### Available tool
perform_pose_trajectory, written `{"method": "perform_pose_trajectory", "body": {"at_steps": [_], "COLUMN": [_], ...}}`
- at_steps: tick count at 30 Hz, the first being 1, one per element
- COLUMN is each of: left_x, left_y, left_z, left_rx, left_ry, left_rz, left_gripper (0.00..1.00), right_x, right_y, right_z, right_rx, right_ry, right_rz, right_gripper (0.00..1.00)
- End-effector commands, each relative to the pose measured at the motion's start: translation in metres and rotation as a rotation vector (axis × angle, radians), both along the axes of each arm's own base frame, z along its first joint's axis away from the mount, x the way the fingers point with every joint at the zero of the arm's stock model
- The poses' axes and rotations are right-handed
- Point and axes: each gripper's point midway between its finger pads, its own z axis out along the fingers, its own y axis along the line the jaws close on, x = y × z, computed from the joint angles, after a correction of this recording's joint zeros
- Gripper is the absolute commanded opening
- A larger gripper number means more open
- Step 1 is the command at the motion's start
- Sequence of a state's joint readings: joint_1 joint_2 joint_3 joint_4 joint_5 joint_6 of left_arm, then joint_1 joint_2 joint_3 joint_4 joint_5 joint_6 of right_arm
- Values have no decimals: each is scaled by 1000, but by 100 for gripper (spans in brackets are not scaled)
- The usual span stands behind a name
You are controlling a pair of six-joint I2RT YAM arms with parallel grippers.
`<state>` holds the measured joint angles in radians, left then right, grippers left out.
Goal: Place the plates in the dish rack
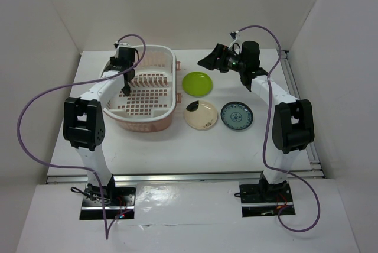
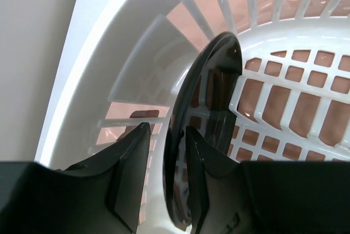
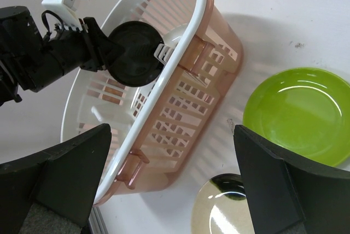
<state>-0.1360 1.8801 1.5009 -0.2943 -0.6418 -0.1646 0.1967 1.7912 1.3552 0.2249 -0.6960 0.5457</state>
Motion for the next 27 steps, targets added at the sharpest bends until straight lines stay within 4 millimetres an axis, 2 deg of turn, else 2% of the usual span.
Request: {"method": "perform_pose_trajectory", "body": {"at_steps": [1, 3, 6, 8, 10, 14, 20, 27], "left_x": [13, 15, 18, 18, 17, 16, 23, 17], "left_y": [4, 4, 4, 4, 1, 0, 0, -3], "left_z": [7, 10, 4, -1, -4, -15, -3, 8], "left_rx": [-12, -13, -11, -10, -23, -28, -25, -4], "left_ry": [-43, -52, -41, -31, -18, 6, -19, -7], "left_rz": [31, 31, 31, 31, 15, 24, 17, -59], "left_gripper": [45, 42, 41, 35, 0, 0, 0, 0], "right_x": [1, 1, 0, 0, 0, 1, 3, 6], "right_y": [6, 6, 6, 6, 6, 4, 5, 6], "right_z": [15, 15, 19, 19, 19, 19, 14, 10], "right_rx": [16, 16, 18, 18, 18, 11, 9, 18], "right_ry": [-59, -59, -68, -68, -68, -76, -67, -43], "right_rz": [21, 21, 21, 21, 21, 13, 13, 11], "right_gripper": [100, 100, 100, 100, 100, 100, 100, 100]}}
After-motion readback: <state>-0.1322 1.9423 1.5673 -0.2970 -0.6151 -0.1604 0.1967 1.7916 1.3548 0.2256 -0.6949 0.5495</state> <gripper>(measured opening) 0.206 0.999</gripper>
